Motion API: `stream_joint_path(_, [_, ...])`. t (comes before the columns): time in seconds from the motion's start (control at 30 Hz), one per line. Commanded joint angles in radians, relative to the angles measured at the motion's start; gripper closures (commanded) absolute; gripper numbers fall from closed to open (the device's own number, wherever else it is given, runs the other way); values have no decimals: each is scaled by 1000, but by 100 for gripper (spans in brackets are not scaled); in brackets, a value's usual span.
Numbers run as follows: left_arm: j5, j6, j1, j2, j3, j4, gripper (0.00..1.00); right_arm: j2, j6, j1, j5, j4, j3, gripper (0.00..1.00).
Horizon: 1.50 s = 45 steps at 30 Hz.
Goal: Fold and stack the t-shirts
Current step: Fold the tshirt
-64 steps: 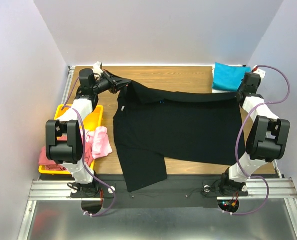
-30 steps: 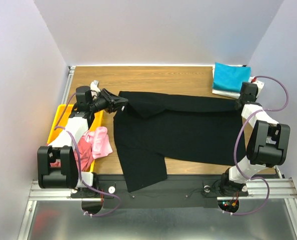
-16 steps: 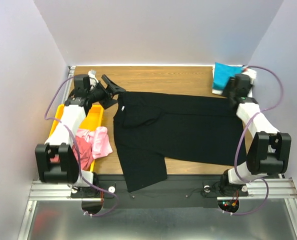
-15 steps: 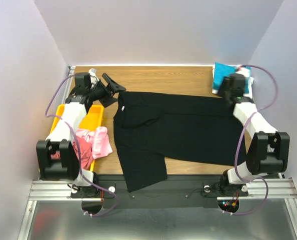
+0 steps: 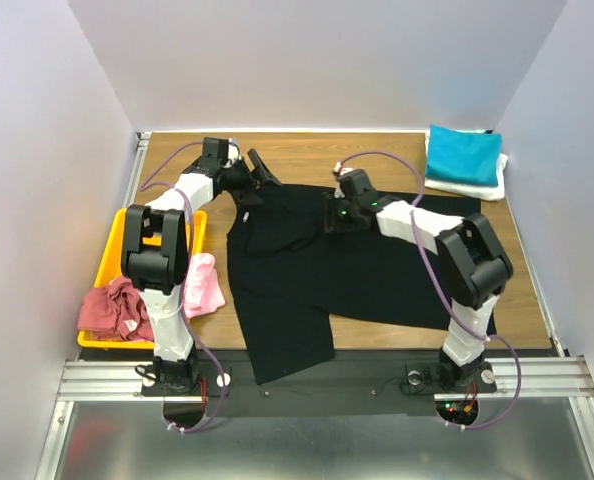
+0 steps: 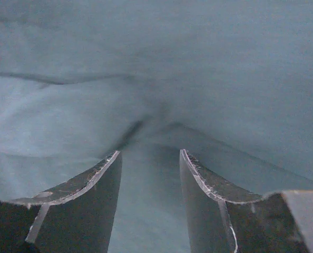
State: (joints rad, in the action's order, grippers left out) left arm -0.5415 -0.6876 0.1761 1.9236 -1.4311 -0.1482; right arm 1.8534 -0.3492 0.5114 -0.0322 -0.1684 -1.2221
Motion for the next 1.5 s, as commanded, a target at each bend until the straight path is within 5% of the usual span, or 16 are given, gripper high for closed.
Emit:
stream_joint_path(0.0, [-49,28,-9,44,-48,56,9,67,-45,62,-51,9,-108,46])
stream_joint_path(0.63, [-81,33,-27,152,-19,107,9,204,-56,113,-21,-97,-218,51])
stream_joint_path(0.77, [-74,30,-30,158,-17,113,10,222,-39,115,-41,-102,-244,70])
stream_joint_path(0.9, [-60,34,-33,173,-17,113,9,193,-31,114,-9,-120,-251,100])
stream_joint_path(1.2, [-34,75,-46,190,1,90,9,72,-5,115,116,-278,-280,99])
stream_joint_path(1.47, [-3,108,-63,189,17,70,9,-28,1,113,134,-342,-283,78])
